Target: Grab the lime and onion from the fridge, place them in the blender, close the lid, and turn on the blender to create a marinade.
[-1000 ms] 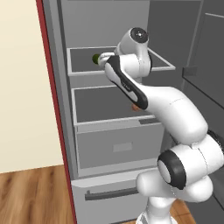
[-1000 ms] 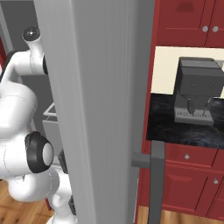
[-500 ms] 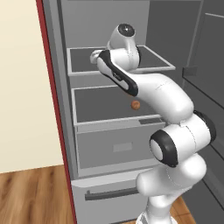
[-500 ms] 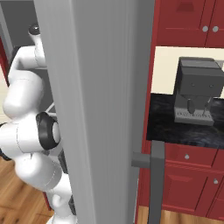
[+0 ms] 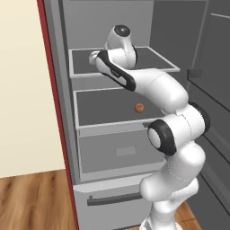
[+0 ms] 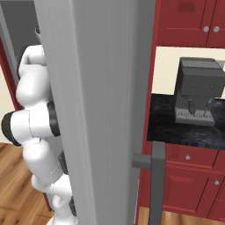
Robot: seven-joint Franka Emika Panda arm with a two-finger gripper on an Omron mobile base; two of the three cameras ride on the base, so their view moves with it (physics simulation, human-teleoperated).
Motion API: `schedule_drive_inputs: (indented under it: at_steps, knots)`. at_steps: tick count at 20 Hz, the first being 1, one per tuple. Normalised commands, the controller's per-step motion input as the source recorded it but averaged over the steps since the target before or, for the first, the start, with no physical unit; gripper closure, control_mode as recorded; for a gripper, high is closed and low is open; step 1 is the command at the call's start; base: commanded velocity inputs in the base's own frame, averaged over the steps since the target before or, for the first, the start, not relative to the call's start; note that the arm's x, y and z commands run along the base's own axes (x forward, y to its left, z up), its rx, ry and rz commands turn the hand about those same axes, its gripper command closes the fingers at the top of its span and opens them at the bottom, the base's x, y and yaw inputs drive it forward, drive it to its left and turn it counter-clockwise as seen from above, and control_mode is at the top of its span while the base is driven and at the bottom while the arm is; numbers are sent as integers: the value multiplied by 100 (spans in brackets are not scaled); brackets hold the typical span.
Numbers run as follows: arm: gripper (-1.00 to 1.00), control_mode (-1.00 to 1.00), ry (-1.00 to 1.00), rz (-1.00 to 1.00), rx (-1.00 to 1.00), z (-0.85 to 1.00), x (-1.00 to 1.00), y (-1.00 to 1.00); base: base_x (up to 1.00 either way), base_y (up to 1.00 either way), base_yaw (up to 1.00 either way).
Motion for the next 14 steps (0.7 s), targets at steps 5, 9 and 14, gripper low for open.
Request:
schedule_drive_inputs:
  at_steps: [5, 9, 14]
  knots:
    - [-100, -100, 1, 0, 0, -4, 45, 0, 0, 0, 0]
    - [-100, -100, 0, 0, 0, -5, 42, 0, 0, 0, 0]
    - [-100, -100, 0, 0, 0, -8, 38, 3, 0, 0, 0]
